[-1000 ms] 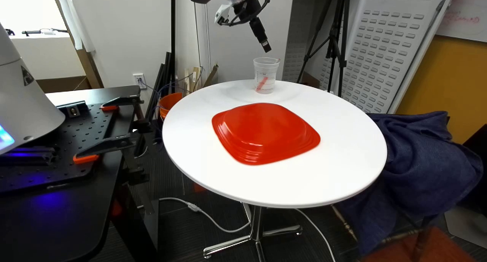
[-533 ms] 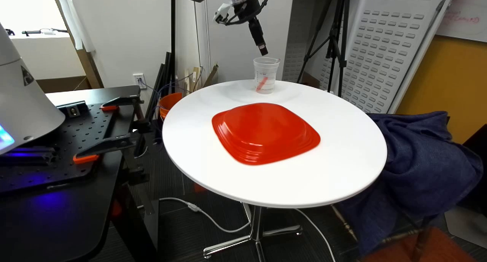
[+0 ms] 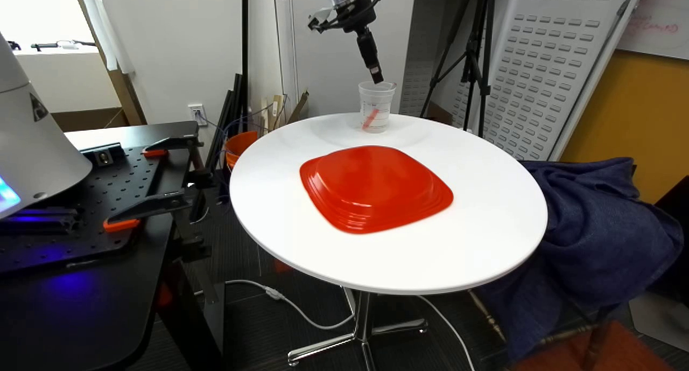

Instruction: Take the pen out of the cup and put it on the table

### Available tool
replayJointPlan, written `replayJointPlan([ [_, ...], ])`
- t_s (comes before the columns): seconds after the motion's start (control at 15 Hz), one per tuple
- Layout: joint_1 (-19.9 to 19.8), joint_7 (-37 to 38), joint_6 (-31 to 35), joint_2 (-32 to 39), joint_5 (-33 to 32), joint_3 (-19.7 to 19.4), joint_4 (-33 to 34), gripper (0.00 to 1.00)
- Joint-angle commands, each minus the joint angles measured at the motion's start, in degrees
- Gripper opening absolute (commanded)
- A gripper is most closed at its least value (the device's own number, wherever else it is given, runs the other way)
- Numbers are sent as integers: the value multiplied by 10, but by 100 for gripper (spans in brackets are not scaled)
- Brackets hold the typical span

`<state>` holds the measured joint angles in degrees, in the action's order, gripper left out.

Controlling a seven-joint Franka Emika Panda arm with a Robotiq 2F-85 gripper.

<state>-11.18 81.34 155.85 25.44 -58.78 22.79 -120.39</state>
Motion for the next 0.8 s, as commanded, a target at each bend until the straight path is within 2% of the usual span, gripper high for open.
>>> replayJointPlan([
  [0.0,-5,-40,-25,11,23,8,20,78],
  [0.2,-4,-62,-27,19,29,9,28,73],
  [0.27,-4,-70,-25,23,32,9,30,68],
  [0.33,70,-104,4,10,87,-72,26,62],
  [0.4,7,-89,-20,27,53,-5,33,58],
  [0.47,18,-102,-18,28,62,-17,35,53],
  [0.73,18,-106,-16,38,57,-16,43,52],
])
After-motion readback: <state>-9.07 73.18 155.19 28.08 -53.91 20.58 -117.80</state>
